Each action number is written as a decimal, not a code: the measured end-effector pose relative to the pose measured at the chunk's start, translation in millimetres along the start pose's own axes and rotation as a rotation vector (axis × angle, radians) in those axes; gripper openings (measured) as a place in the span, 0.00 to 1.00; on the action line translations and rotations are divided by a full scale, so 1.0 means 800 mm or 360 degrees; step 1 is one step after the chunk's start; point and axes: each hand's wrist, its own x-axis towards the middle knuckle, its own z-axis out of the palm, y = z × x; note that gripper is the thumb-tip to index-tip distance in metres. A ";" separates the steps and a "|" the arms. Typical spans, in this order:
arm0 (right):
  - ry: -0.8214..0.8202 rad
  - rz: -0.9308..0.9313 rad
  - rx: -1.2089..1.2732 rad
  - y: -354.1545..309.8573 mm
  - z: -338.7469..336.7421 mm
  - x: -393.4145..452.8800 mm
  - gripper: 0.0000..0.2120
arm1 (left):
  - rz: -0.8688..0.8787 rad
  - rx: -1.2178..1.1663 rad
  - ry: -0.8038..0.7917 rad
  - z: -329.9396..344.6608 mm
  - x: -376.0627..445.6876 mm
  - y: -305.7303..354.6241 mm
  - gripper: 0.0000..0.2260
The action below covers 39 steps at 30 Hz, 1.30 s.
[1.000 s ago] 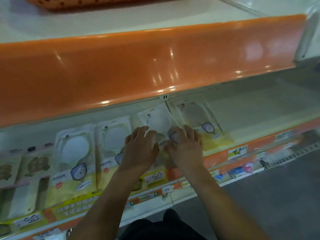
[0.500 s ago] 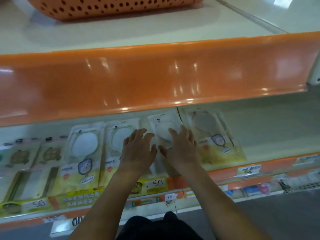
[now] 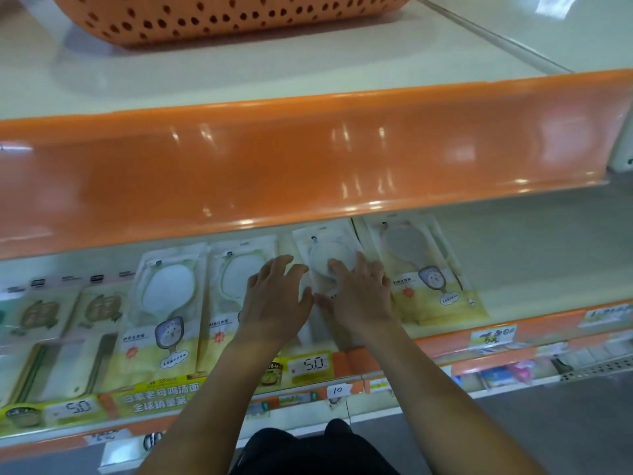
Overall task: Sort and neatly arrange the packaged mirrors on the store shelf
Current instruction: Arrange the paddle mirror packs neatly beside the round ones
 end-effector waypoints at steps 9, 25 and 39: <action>0.0022 0.0001 0.0018 0.002 -0.001 -0.001 0.24 | -0.0041 -0.0040 0.0000 0.003 -0.005 0.008 0.18; 0.0046 -0.0070 0.0082 0.010 -0.005 -0.019 0.18 | -0.0093 -0.0059 0.0056 0.011 -0.029 0.017 0.18; 0.0135 0.0071 0.0135 -0.019 0.014 -0.024 0.15 | -0.0088 -0.0128 0.0084 -0.013 -0.045 -0.036 0.18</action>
